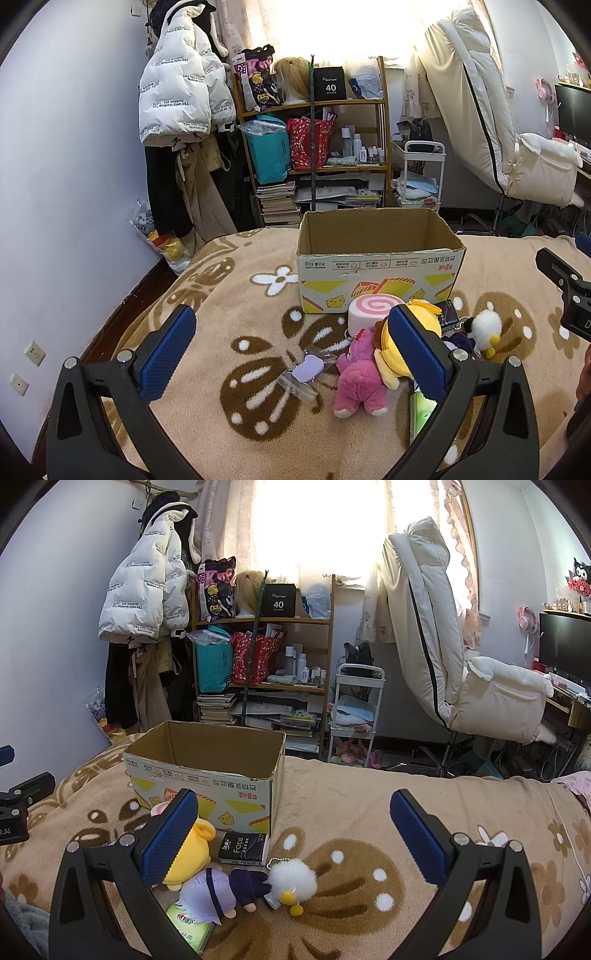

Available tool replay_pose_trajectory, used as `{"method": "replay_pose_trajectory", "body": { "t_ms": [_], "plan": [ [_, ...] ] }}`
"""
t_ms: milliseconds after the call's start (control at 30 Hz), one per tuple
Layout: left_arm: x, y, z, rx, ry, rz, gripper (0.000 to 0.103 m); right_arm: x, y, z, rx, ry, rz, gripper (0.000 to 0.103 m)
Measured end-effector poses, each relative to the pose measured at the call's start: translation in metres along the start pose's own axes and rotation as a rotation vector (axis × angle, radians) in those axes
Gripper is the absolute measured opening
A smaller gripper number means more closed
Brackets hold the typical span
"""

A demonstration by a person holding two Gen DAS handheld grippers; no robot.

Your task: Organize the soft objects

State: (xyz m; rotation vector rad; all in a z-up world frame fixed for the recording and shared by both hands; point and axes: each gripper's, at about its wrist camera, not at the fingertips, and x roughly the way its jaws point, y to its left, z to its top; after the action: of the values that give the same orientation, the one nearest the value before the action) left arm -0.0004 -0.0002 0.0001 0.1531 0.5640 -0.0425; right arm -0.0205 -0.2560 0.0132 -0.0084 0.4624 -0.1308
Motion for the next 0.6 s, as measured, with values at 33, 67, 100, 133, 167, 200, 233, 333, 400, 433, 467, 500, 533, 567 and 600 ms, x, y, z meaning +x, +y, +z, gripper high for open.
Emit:
{"method": "replay_pose_trajectory", "body": {
  "t_ms": [33, 67, 100, 133, 167, 200, 233, 333, 400, 433, 467, 500, 533, 567, 600],
  "plan": [
    [0.0000, 0.0000, 0.0000, 0.000, 0.000, 0.000, 0.102, -0.0001, 0.0001, 0.0000, 0.000, 0.000, 0.000, 0.103],
    [0.0000, 0.0000, 0.0000, 0.000, 0.000, 0.001, 0.102, -0.0001, 0.0000, 0.0000, 0.000, 0.000, 0.001, 0.103],
    [0.0000, 0.0000, 0.0000, 0.000, -0.001, 0.002, 0.102, -0.0001, 0.0001, 0.0000, -0.001, -0.001, -0.001, 0.103],
    [-0.0002, 0.0001, 0.0000, 0.000, -0.001, 0.004, 0.102, -0.0001, 0.0002, -0.0001, -0.001, 0.000, -0.004, 0.103],
    [-0.0001, 0.0003, 0.0000, -0.001, -0.001, 0.005, 0.102, -0.0001, 0.0001, 0.0000, -0.001, -0.001, -0.005, 0.103],
    [-0.0002, 0.0007, 0.0000, -0.003, -0.001, 0.006, 0.102, -0.0004, -0.0002, 0.0000, 0.000, -0.002, -0.002, 0.103],
    [-0.0002, 0.0012, 0.0000, -0.005, -0.001, 0.007, 0.102, -0.0003, -0.0002, 0.0000, 0.000, -0.001, -0.003, 0.103],
    [-0.0023, 0.0024, -0.0007, -0.009, -0.001, 0.008, 0.102, -0.0006, -0.0005, 0.0004, 0.002, -0.004, -0.003, 0.103],
    [-0.0023, 0.0024, -0.0008, -0.007, -0.002, 0.009, 0.102, -0.0008, -0.0015, 0.0004, 0.002, -0.004, -0.004, 0.103],
    [-0.0022, 0.0025, -0.0007, -0.007, -0.002, 0.007, 0.102, -0.0008, -0.0016, 0.0005, 0.001, -0.004, -0.004, 0.103],
    [-0.0023, 0.0023, -0.0008, -0.008, -0.002, 0.007, 0.102, -0.0008, -0.0015, 0.0005, 0.001, -0.004, -0.003, 0.103],
    [-0.0023, 0.0024, -0.0008, -0.007, -0.002, 0.008, 0.102, -0.0008, -0.0014, 0.0005, 0.001, -0.004, -0.004, 0.103],
    [-0.0023, 0.0022, -0.0008, -0.007, -0.002, 0.008, 0.102, -0.0010, -0.0016, 0.0006, 0.001, -0.004, -0.004, 0.103],
    [-0.0023, 0.0020, -0.0008, -0.007, -0.002, 0.008, 0.102, -0.0007, -0.0015, 0.0004, 0.002, -0.004, -0.004, 0.103],
    [-0.0024, 0.0020, -0.0009, -0.006, -0.002, 0.009, 0.102, -0.0011, -0.0019, 0.0006, 0.001, -0.004, -0.004, 0.103]
  ]
}}
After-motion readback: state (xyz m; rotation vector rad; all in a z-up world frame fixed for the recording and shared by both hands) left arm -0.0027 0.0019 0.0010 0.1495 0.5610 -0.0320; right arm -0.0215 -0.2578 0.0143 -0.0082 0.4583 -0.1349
